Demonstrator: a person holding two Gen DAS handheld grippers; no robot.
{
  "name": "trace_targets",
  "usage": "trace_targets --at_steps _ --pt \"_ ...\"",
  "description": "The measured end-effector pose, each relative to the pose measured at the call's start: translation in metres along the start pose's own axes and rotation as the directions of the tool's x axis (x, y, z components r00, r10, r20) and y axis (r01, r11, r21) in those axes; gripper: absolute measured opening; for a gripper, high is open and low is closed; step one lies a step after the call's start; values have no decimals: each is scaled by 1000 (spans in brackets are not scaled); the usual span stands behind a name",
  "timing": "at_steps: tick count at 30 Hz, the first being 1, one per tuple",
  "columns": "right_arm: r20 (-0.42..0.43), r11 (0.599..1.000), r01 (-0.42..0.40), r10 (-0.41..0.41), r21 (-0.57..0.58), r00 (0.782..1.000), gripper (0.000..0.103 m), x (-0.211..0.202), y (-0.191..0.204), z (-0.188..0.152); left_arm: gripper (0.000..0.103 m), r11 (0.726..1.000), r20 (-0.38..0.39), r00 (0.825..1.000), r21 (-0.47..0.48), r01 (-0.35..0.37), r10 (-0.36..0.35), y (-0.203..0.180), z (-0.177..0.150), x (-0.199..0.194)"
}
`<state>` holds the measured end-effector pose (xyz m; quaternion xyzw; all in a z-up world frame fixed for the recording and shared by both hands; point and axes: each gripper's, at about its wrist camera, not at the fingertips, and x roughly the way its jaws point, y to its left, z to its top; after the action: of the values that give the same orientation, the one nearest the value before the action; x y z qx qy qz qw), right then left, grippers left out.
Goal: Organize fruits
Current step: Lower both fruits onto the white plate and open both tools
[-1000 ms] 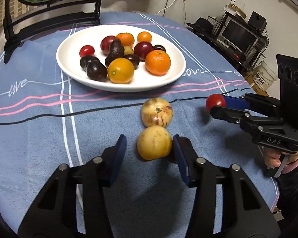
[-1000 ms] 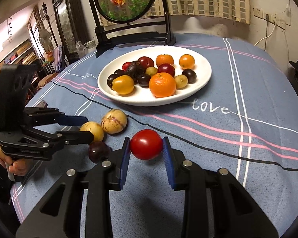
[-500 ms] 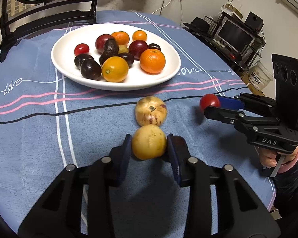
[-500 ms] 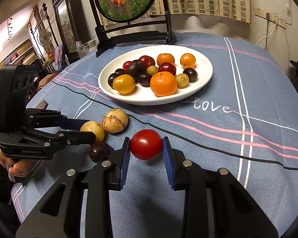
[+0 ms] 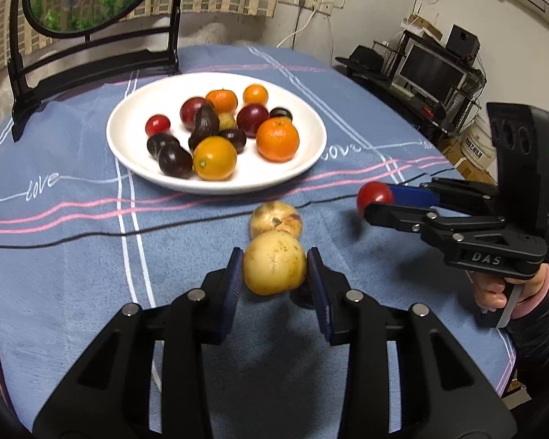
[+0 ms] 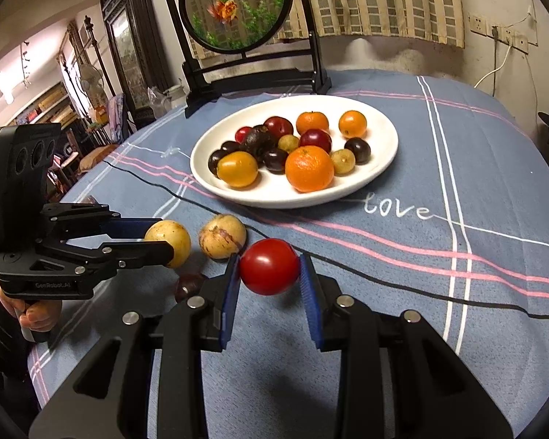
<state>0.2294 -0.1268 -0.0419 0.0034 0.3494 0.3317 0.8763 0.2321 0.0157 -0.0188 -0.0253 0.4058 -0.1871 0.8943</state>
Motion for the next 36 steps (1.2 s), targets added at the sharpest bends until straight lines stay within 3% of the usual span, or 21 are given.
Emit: trace_targets --at_steps 5,11,17,25,27,28,30,33,36 --pt "87 1000 17 -19 21 996 32 -5 -2 12 36 1000 55 998 4 0 0 2 9 -13" --pt "125 995 72 -79 63 989 32 17 -13 35 36 998 90 996 -61 -14 20 20 41 -12" --pt "143 994 76 -88 84 986 32 48 -22 67 36 985 112 982 -92 -143 153 39 83 11" --pt "119 996 76 -82 50 989 34 85 -25 93 39 964 83 965 -119 -236 247 63 112 38" --pt "117 995 84 -89 48 989 44 84 -22 93 78 953 96 956 -155 -261 277 69 112 35" --pt "124 996 78 -83 47 989 51 80 -20 93 81 947 117 948 -168 -273 294 70 110 29" --pt "146 997 67 -71 37 987 53 67 -14 91 83 945 145 941 -167 -282 307 67 106 17" --pt "145 999 37 -38 14 989 55 46 -2 79 94 940 168 932 -176 -294 323 62 93 -1" --pt "117 999 21 -17 -29 993 56 29 17 54 96 933 184 924 -200 -298 335 61 73 -13"
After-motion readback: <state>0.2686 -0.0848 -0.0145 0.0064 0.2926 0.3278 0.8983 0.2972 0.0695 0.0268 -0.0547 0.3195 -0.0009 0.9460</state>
